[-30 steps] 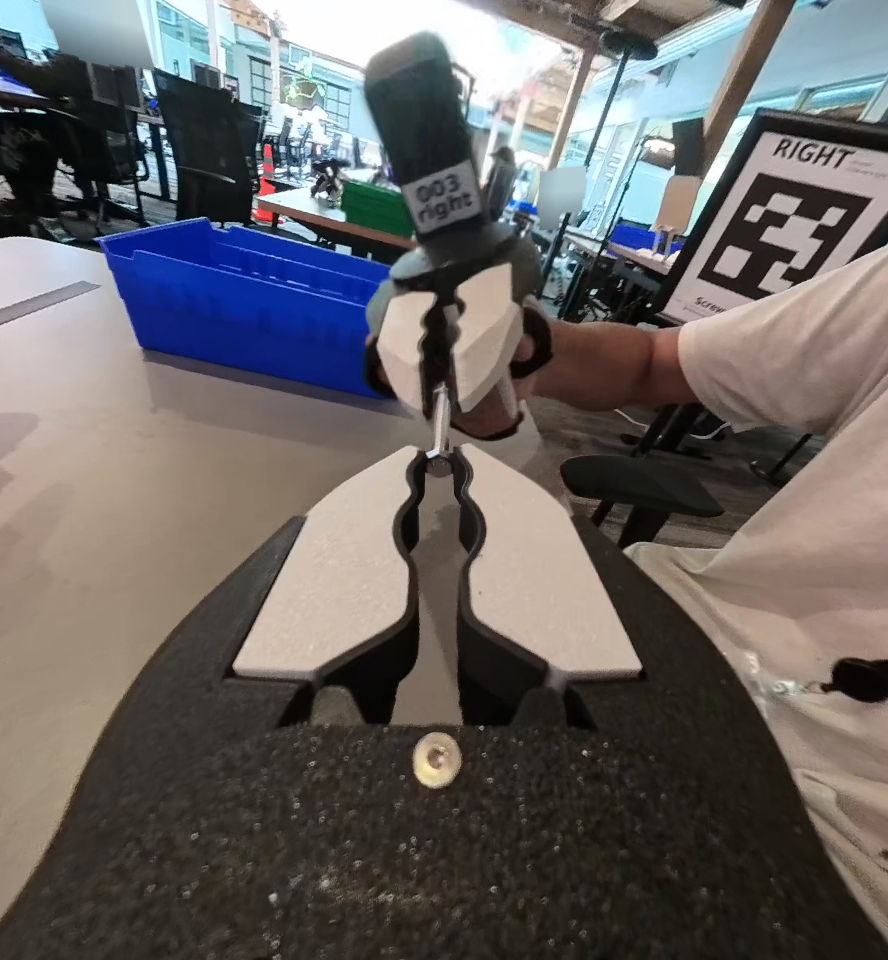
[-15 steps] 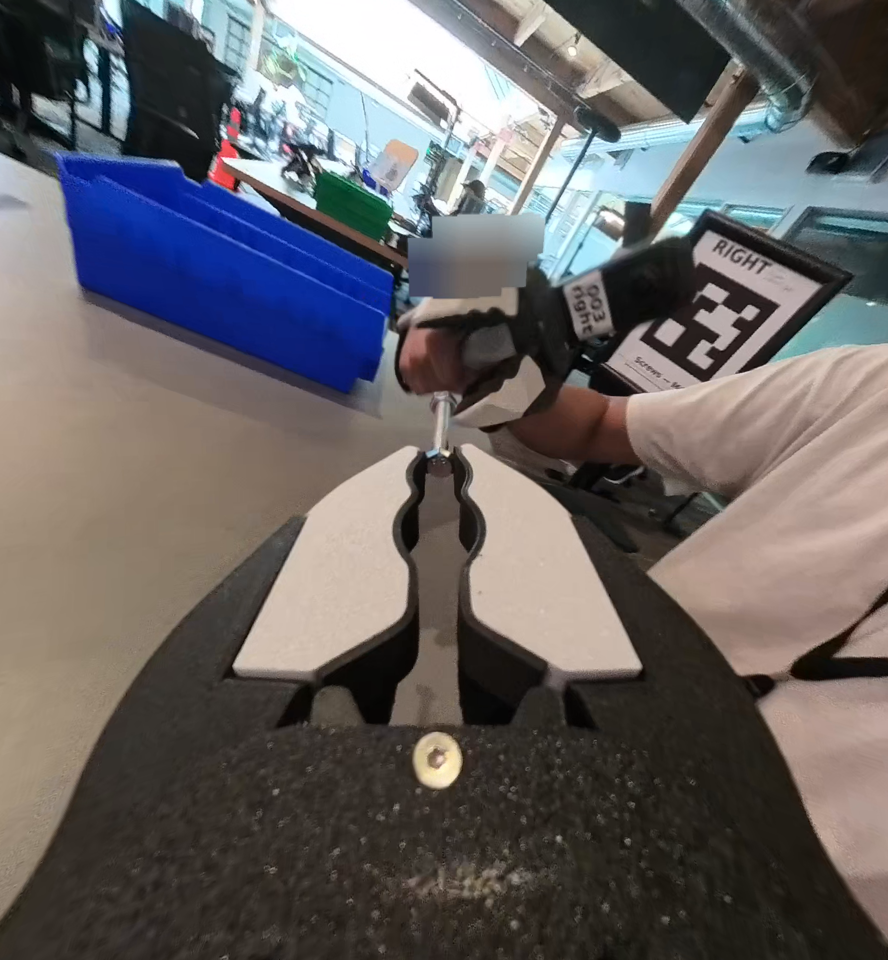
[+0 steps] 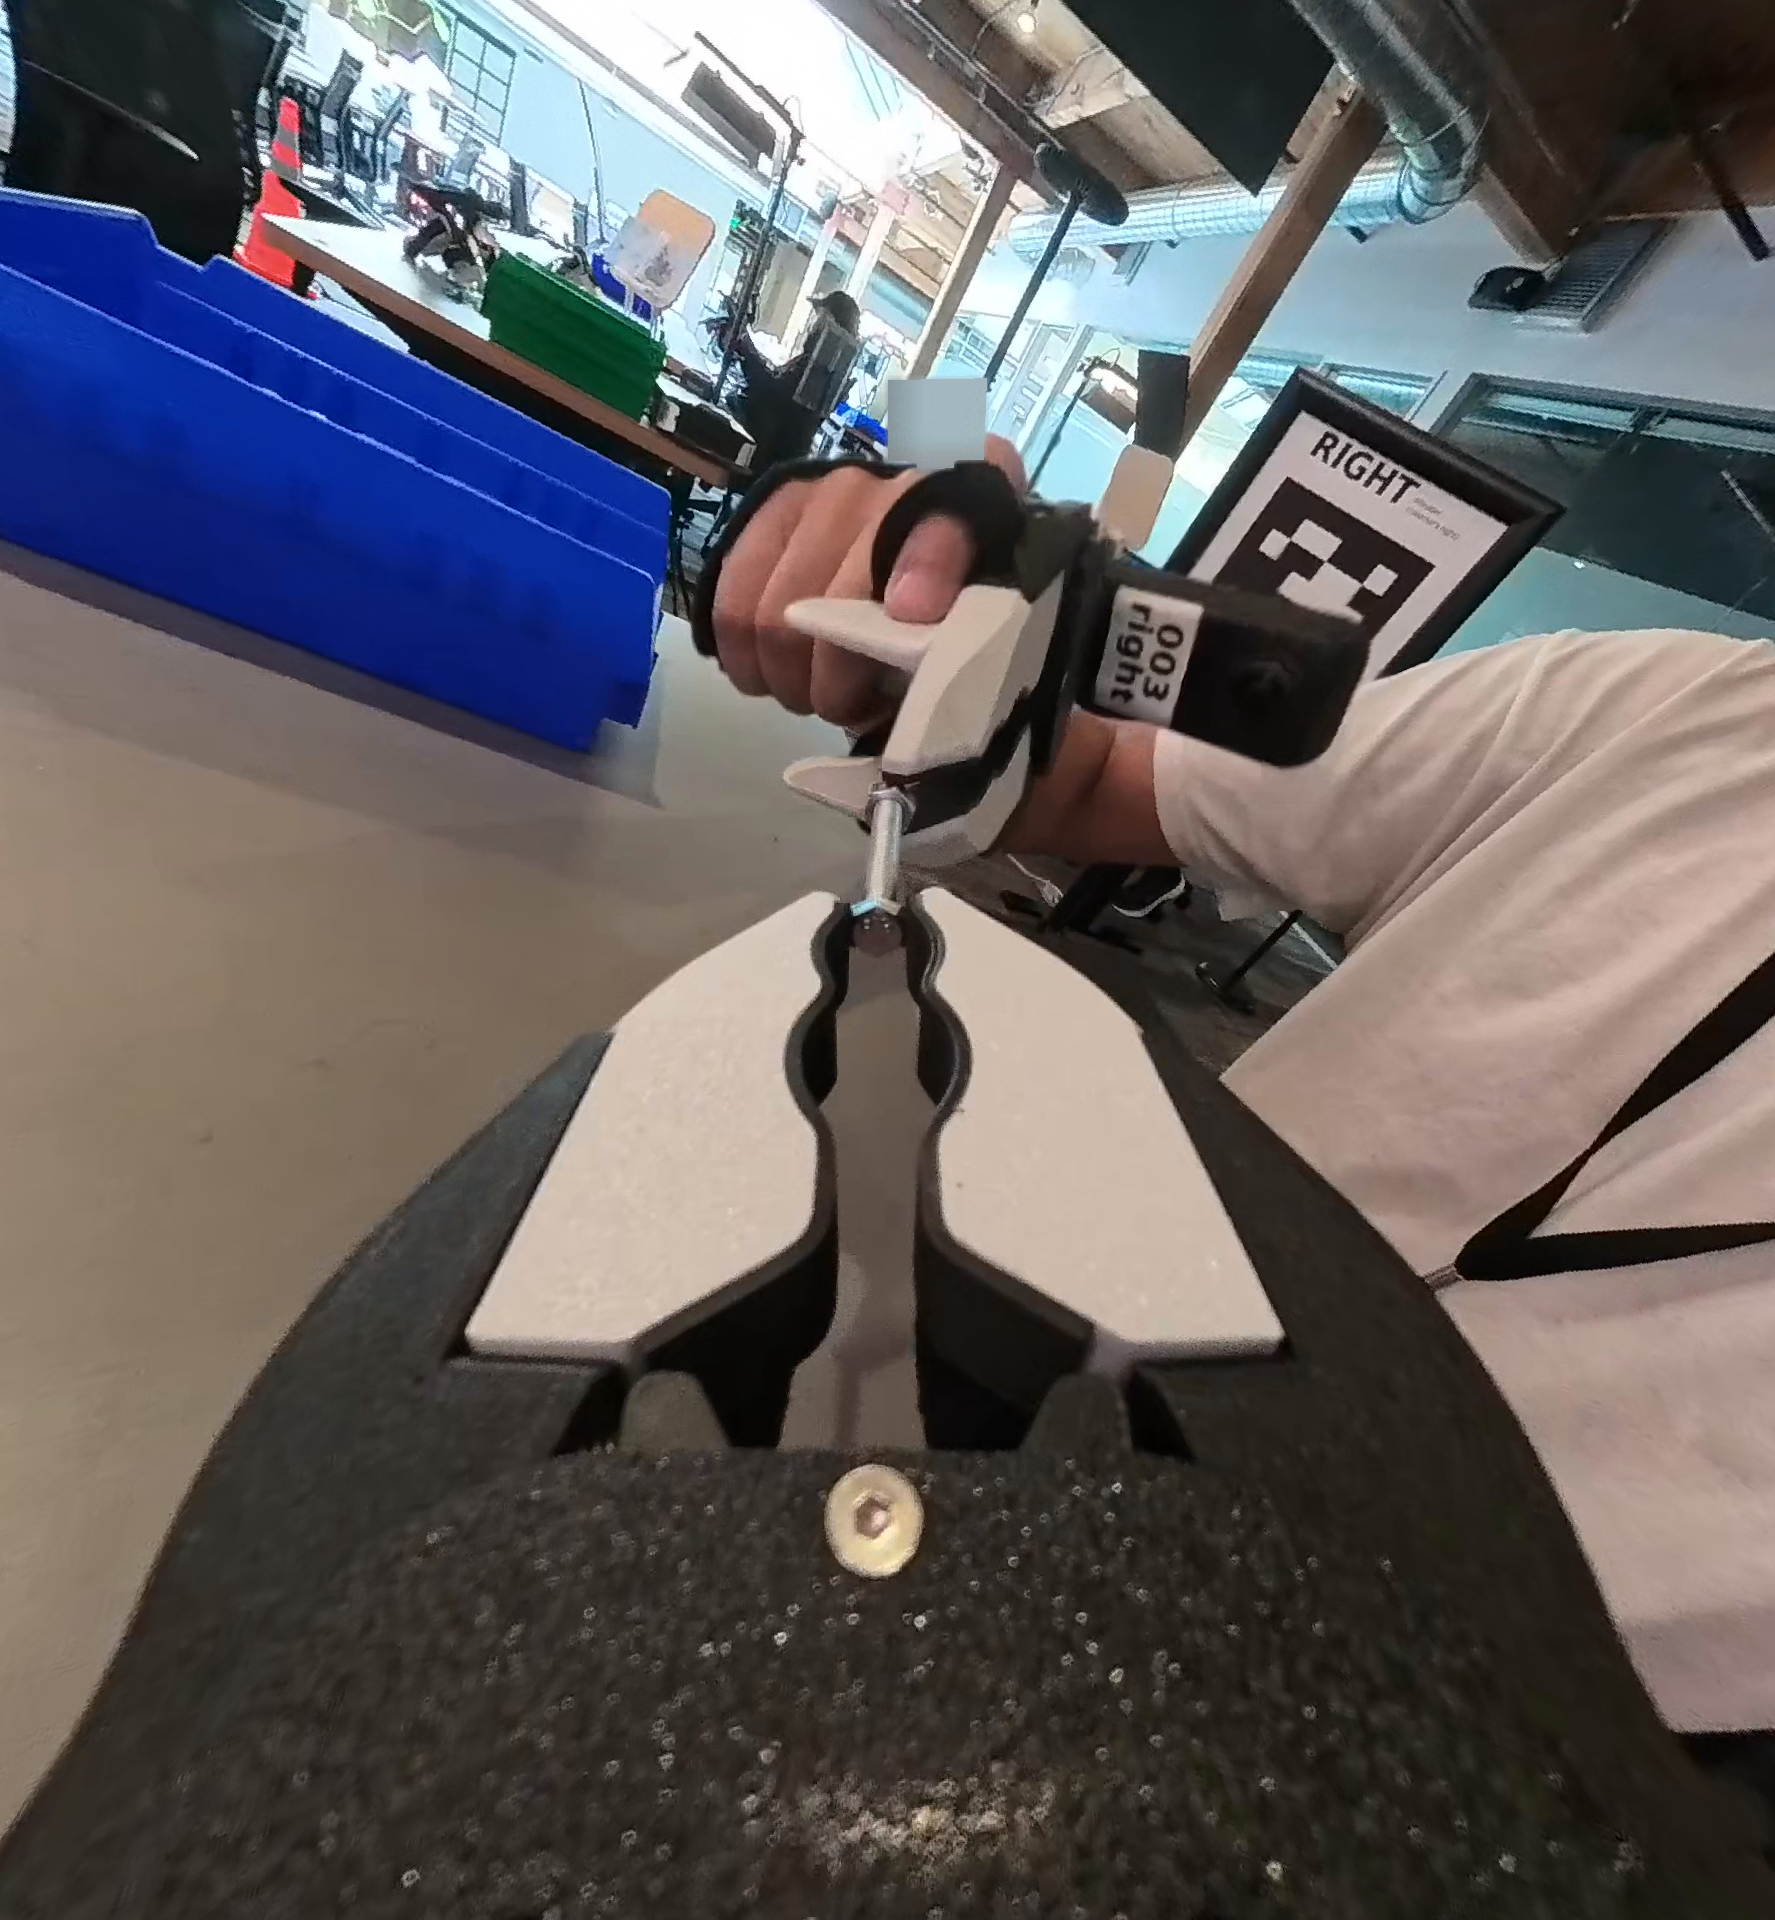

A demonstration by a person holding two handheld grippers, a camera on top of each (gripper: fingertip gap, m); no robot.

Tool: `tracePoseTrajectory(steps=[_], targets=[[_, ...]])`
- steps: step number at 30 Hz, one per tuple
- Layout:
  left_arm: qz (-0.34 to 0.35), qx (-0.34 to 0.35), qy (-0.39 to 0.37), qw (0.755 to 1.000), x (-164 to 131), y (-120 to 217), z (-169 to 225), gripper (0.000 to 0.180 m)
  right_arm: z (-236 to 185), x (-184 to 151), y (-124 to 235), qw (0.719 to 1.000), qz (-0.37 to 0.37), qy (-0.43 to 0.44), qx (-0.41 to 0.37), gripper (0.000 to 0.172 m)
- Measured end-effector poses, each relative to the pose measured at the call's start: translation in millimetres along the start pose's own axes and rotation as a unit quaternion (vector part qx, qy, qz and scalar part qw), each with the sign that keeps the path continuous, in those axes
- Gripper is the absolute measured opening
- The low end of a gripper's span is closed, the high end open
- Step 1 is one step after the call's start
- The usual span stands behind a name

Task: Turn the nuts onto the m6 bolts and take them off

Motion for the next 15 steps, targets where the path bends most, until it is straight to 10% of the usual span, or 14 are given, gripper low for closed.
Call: tracePoseTrajectory(steps=[8,15], targets=[[0.001,0.042,-0.044,0.998,2,2,0,0.010,9,-11,-6,0.941,0.015,-0.323,0.103,0.010],[0.003,0.087,-0.112,0.990,6,1,4,0.010,9,-32,-13,0.609,0.072,-0.756,0.228,0.010]])
Point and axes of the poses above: each gripper's, where its closed fingertips meet, y back along the fingers, x out of its top, z = x × y across the jaws, the point moved 6 cm from there along y, back along the fingers, and after that the axes turned 3 degrees about -y, right-handed, at the moved point
